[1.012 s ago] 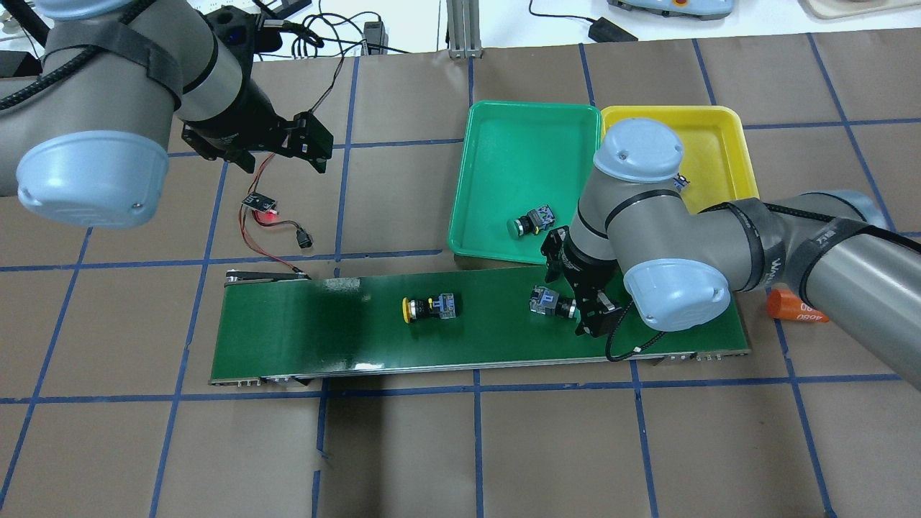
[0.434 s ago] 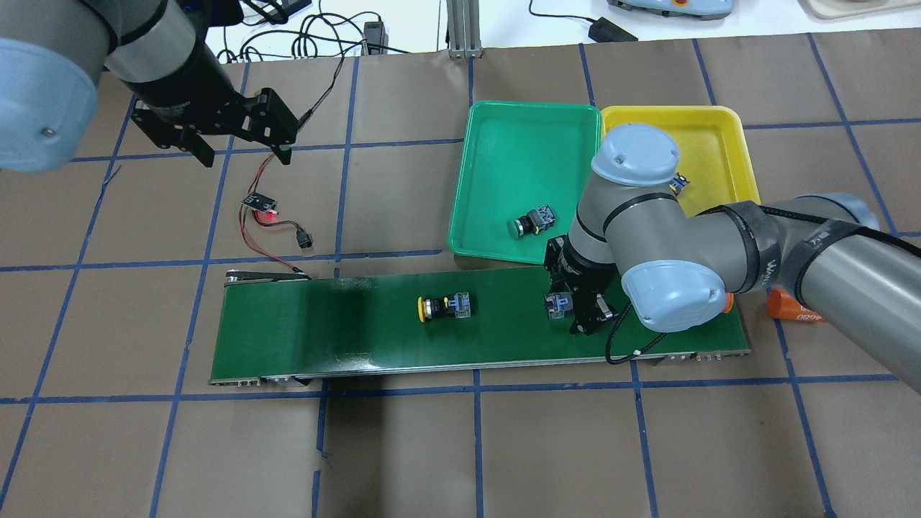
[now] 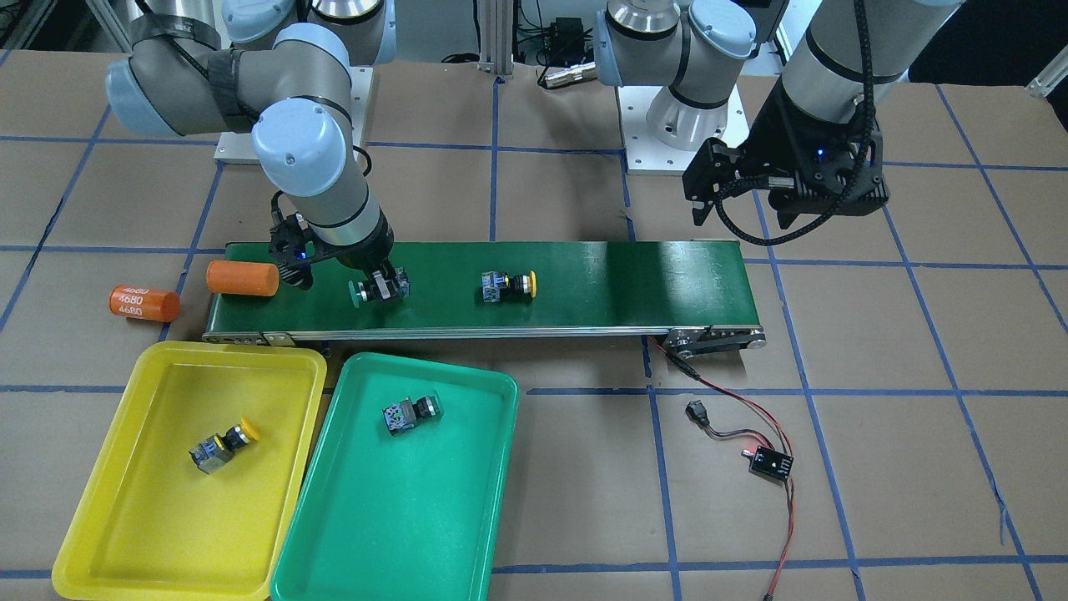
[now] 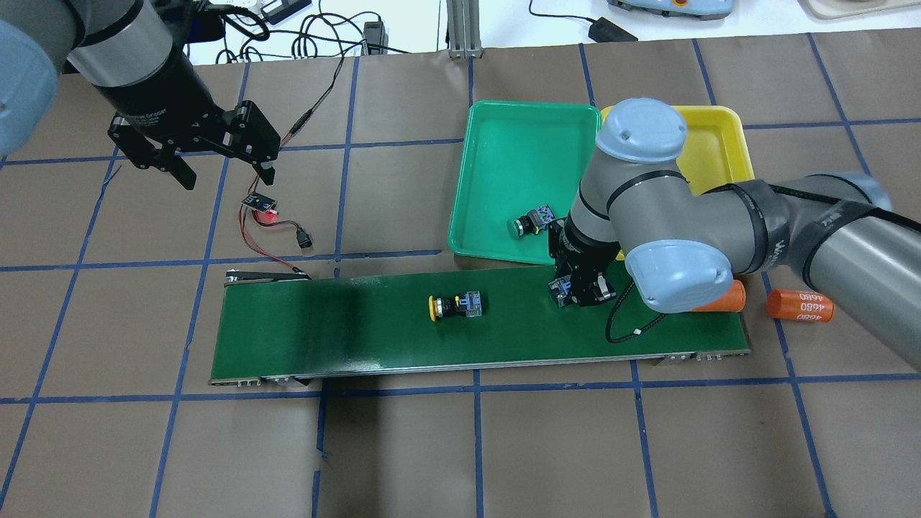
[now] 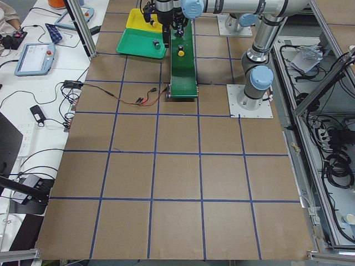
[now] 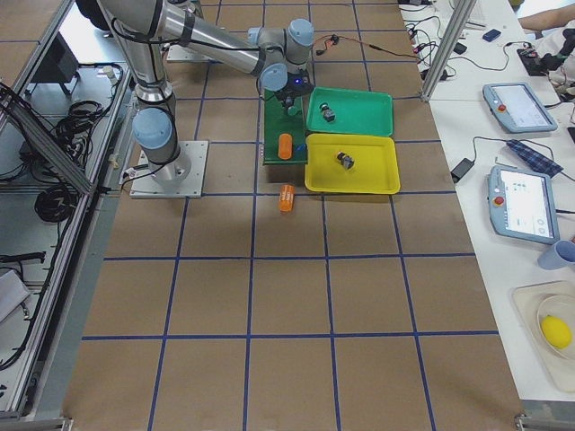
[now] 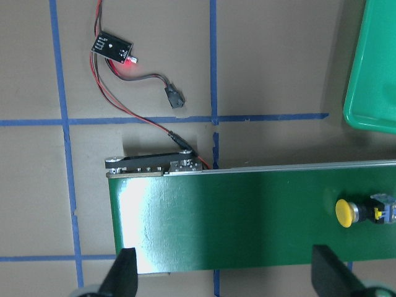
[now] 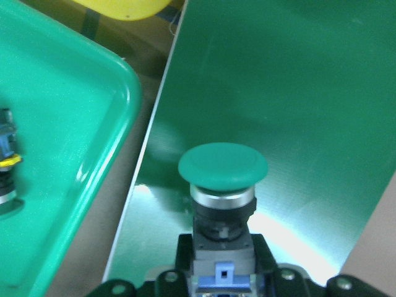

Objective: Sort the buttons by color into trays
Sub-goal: 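Lift the green-cap button over the trays with the right gripper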

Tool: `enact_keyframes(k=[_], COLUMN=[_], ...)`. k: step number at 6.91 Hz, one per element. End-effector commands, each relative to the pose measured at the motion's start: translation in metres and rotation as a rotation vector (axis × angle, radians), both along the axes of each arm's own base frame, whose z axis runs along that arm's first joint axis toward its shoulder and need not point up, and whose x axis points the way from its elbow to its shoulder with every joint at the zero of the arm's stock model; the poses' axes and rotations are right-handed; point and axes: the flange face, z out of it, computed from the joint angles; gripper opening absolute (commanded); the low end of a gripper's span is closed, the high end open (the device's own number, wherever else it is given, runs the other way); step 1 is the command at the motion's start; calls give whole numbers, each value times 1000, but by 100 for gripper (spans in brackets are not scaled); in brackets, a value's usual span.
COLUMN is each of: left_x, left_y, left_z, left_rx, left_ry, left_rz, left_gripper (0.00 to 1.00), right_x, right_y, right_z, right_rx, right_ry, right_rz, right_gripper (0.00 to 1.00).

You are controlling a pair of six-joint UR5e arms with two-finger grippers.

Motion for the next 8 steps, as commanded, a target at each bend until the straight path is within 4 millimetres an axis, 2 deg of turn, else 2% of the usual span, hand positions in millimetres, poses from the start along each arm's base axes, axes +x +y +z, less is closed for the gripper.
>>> enact_keyframes(k=[1, 2, 4, 6, 8], left_x=[-1, -1, -1, -1, -1], left_y=[9, 9, 6, 5, 5], left_z=[-1, -1, 1, 1, 2], left_rx=[2, 2, -20, -23, -24], left_ry=[-1, -1, -2, -2, -2], left_rz=[0, 0, -2, 0, -2], left_gripper=[100, 100, 100, 100, 100], right_x=[-13, -35, -101, -120, -121], right_y=[-34, -51, -84, -109, -114], right_z=[47, 54, 39, 6, 5], right_rx=[-46, -74, -86, -70, -89], right_ry=[6, 0, -8, 40, 45], right_rz=[56, 75, 167, 216, 216], right_gripper=[0, 0, 0, 0, 0])
